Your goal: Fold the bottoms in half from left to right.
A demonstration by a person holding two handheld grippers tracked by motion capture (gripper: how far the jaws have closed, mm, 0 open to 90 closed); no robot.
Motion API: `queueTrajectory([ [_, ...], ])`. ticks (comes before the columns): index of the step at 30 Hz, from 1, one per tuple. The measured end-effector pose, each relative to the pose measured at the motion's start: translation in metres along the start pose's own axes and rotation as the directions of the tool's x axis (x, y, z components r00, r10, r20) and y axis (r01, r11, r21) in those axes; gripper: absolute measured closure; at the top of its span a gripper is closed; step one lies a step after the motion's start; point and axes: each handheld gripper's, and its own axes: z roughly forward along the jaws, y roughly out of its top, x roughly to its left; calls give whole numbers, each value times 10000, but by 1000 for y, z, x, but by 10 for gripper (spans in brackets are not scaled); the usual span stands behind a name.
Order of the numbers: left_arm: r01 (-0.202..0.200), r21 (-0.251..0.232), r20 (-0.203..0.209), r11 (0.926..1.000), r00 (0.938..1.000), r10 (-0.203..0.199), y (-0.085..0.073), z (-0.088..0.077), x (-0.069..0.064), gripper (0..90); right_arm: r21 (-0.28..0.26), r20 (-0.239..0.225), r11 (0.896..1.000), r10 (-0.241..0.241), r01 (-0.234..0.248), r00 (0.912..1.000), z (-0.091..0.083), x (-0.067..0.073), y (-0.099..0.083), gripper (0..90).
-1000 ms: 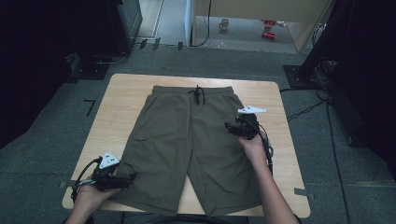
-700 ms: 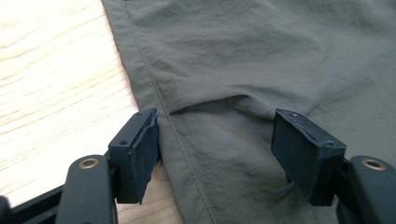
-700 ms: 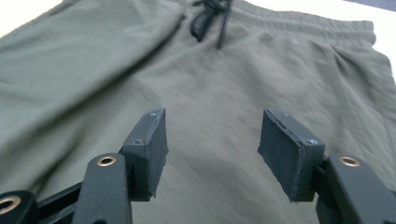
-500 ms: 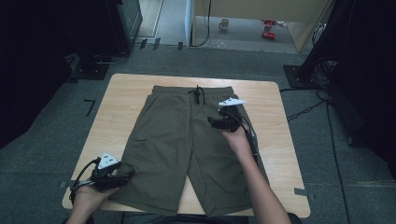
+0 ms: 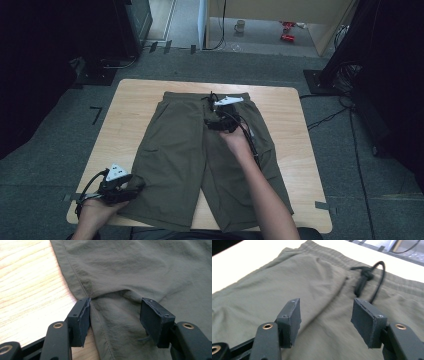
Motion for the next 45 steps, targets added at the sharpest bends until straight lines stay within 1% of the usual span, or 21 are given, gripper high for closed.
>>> queueTrajectory([
  [1, 29, 4, -19, 10000, 10000, -29, 0, 0, 0, 398, -9, -64, 10000, -47, 47, 10000, 3, 2, 3, 399],
  [2, 34, 44, -56, 10000, 10000, -34, 0, 0, 0, 398, 31, -127, 10000, -76, 76, 9999, 5, 3, 5, 395],
  [3, 52, 58, -47, 10000, 10000, -51, 0, -1, 0, 394, 102, -115, 9997, -232, 233, 9997, 11, 8, 9, 389],
  [4, 59, 72, -40, 10000, 10000, -58, 0, -1, 0, 394, 102, -115, 9997, -232, 233, 9997, 11, 8, 9, 389],
  [6, 65, 66, -15, 10000, 10000, -65, 0, -1, 0, 403, 160, -123, 9992, -364, 365, 9993, 20, 13, 15, 380],
  [7, 58, 70, -22, 10000, 10000, -58, 0, -1, 0, 403, 160, -123, 9992, -364, 365, 9993, 20, 13, 15, 380],
  [9, 71, 74, 7, 9999, 10000, -71, 0, -1, 0, 408, 203, -154, 9990, -397, 400, 9991, 26, 17, 19, 378],
  [12, 98, 69, 92, 9999, 9999, -98, 0, -1, 0, 419, 257, -166, 9977, -616, 620, 9980, 35, 22, 23, 378],
  [13, 110, 59, 130, 9999, 9999, -111, 0, -2, 0, 430, 107, -153, 9981, -598, 600, 9981, 39, 24, 26, 380],
  [15, 222, 43, 178, 9997, 9996, -222, 0, -2, 2, 440, 51, -223, 9985, -548, 549, 9982, 41, 25, 27, 380],
  [18, 233, 62, 243, 9997, 9994, -234, 0, -2, 2, 454, 236, -249, 9983, -527, 533, 9983, 48, 28, 30, 375],
  [21, 219, 83, 305, 9997, 9993, -222, 1, -2, 2, 470, 227, -237, 9980, -583, 588, 9980, 53, 30, 33, 372],
  [24, 159, 117, 358, 9998, 9992, -163, 1, -2, 1, 463, 284, -350, 9981, -539, 549, 9979, 60, 33, 37, 381],
  [29, 122, 104, 441, 9999, 9989, -126, 1, -1, 0, 459, 393, -348, 9978, -526, 539, 9980, 71, 35, 43, 373],
  [31, 120, 105, 467, 9999, 9988, -125, 1, -1, 1, 464, 421, -401, 9980, -457, 474, 9982, 79, 38, 47, 366],
  [33, 145, 121, 490, 9998, 9987, -151, 2, -1, 1, 466, 453, -437, 9981, -399, 419, 9982, 81, 39, 47, 366],
  [34, 149, 120, 503, 9998, 9986, -155, 2, -1, 1, 468, 478, -499, 9981, -362, 386, 9981, 85, 41, 48, 364],
  [40, 235, 206, 571, 9995, 9981, -246, 3, -2, 2, 493, 550, -541, 9981, -237, 267, 9983, 100, 47, 49, 352],
  [45, 271, 117, 555, 9996, 9981, -277, 3, -6, 2, 493, 708, -665, 9973, -151, 198, 9977, 114, 54, 49, 337],
])
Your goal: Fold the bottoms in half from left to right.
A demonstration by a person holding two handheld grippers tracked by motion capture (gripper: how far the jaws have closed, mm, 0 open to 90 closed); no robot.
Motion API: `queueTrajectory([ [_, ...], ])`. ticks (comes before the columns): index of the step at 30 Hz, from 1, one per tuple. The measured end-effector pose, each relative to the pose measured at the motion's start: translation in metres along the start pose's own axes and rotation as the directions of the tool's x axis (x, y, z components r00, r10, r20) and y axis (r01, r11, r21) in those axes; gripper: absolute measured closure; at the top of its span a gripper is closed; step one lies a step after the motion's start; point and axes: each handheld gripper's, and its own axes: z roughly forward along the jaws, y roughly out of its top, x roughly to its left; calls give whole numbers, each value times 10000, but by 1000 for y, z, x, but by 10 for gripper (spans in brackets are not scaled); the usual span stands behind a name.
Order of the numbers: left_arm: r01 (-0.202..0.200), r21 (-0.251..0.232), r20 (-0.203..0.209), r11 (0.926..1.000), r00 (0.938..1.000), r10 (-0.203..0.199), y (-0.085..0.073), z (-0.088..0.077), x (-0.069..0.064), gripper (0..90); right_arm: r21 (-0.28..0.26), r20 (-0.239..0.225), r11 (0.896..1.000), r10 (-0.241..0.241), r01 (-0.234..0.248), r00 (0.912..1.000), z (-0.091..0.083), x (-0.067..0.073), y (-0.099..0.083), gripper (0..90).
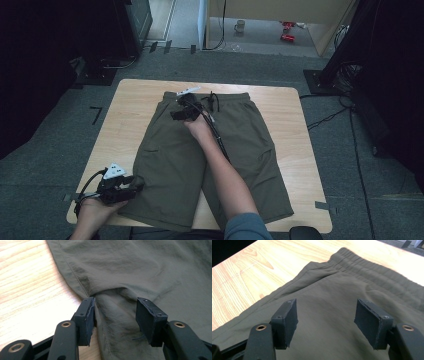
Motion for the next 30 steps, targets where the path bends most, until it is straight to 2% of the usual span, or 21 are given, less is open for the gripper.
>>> queueTrajectory([
  [9, 29, 223, 42, 9997, 10000, -30, 0, 2, 0, 479, 53, -91, 10000, 75, -75, 9999, 23, 14, 5, 316],
  [13, -121, 239, 20, 9996, 9999, 120, 0, 3, -3, 476, 2, -140, 9997, 248, -248, 9996, 33, 17, 7, 298],
  [19, -115, 247, 136, 9996, 9998, 111, 0, 4, -5, 475, 212, -246, 9992, 342, -337, 9991, 53, 29, 7, 283],
  [23, -141, 267, 181, 9995, 9997, 136, 1, 5, -6, 502, 364, -31, 9993, 109, -108, 9999, 64, 39, 8, 276],
  [28, -96, 327, 308, 9994, 9995, 86, 2, 4, -6, 563, 459, -90, 9984, 323, -318, 9994, 74, 45, 6, 247],
  [30, -22, 359, 394, 9994, 9992, 8, 2, 5, -6, 585, 476, 14, 9986, 221, -221, 9998, 76, 47, 5, 230],
])
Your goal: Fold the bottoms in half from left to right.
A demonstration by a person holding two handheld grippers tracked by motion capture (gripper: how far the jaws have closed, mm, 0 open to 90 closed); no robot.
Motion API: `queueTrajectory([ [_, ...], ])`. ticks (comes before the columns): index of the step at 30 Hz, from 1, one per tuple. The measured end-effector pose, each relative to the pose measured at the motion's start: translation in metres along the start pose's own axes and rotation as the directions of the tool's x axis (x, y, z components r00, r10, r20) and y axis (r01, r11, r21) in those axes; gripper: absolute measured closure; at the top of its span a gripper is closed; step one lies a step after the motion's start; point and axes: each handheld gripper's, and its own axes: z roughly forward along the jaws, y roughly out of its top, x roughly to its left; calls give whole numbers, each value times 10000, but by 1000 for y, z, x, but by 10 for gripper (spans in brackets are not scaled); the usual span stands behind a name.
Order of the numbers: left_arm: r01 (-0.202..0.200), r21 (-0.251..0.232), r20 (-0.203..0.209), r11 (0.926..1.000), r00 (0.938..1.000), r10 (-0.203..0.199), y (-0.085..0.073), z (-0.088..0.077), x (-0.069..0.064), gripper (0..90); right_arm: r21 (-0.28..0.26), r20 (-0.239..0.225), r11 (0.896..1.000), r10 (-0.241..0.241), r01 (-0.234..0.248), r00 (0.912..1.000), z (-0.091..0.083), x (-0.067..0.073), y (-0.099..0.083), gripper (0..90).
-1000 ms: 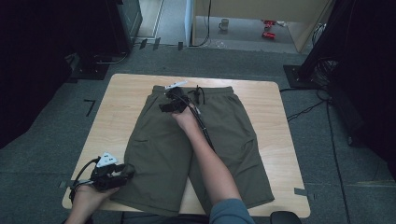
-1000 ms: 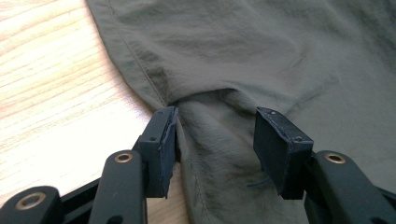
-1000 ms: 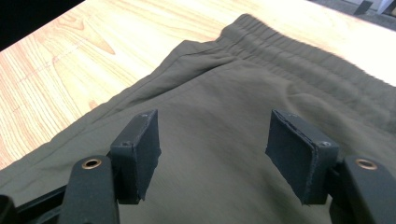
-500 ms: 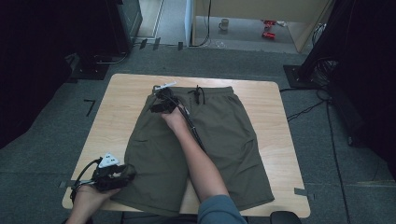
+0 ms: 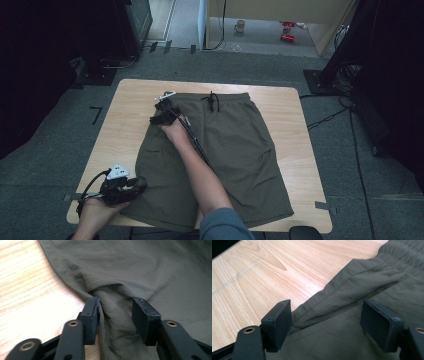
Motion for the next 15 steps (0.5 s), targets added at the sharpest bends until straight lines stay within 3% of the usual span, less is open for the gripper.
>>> queueTrajectory([
  [3, 15, 32, 81, 10000, 10000, -15, 1, 1, 0, 615, -25, 463, 9994, -338, 340, 9984, 2, 5, -1, 260],
  [6, -50, 75, 123, 10000, 9999, 49, 2, 1, -1, 646, 3, 1015, 9963, -854, 858, 9912, 4, 12, -3, 280],
  [9, -78, 77, 181, 9999, 9998, 76, 2, 2, -1, 674, -343, 1065, 9962, -758, 798, 9914, 4, 13, -6, 320],
  [15, -18, 57, 321, 10000, 9995, 16, 4, 4, 1, 709, -629, 1066, 9951, -691, 761, 9919, 2, 10, -9, 502],
])
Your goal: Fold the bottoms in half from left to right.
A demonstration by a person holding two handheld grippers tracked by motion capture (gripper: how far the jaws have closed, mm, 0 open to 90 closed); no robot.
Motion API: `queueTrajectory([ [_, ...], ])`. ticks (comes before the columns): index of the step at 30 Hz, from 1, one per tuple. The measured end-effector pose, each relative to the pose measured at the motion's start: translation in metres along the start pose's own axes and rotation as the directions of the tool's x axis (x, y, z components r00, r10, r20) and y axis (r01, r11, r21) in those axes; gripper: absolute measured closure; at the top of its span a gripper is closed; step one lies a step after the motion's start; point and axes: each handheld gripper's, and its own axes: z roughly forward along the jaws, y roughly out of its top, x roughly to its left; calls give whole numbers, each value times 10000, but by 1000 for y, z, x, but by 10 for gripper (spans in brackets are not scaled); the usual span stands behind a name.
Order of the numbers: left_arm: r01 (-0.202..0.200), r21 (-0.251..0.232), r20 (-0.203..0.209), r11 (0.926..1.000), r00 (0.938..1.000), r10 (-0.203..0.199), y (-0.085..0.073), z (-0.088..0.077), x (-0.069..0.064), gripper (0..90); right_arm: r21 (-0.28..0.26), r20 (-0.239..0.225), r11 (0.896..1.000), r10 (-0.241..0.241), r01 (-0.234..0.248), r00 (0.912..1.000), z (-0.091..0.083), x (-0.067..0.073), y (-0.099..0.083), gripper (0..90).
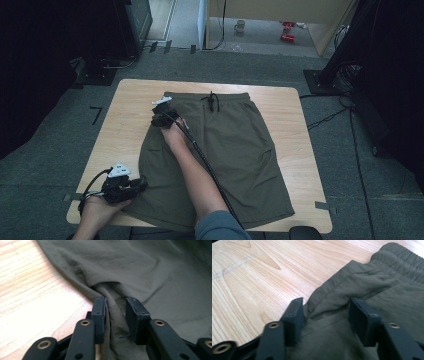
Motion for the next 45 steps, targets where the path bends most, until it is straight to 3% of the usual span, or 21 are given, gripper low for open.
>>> queueTrajectory([
  [5, 116, 37, 124, 9999, 9999, -116, 4, 3, 3, 759, -213, 71, 9997, 155, -153, 9999, -3, -6, -4, 678],
  [10, 379, 50, 454, 9993, 9982, -381, 10, 3, 3, 873, 6, -2, 9994, 337, -337, 9994, -7, -9, -4, 859],
  [14, 405, -712, 737, 9966, 9967, -353, 16, -8, -3, 889, 628, -84, 9967, 512, -506, 9987, -13, -15, 3, 874],
  [21, 132, -1937, 1404, 9810, 9900, 144, 37, -24, -31, 892, 57, -883, 9900, 1406, -1407, 9861, -51, -42, 17, 874],
  [29, -665, -1950, 1718, 9785, 9800, 1009, 68, -18, -66, 892, -524, -942, 9861, 1525, -1579, 9838, -90, -73, 15, 874],
  [40, -1426, -1958, 2346, 9702, 9538, 1875, 105, 5, -110, 892, -896, -486, 9792, 1783, -1820, 9828, -141, -119, 3, 873],
  [45, -1488, -1827, 2689, 9718, 9432, 1950, 117, 20, -124, 891, -943, -187, 9732, 2090, -2098, 9777, -156, -143, -9, 873],
])
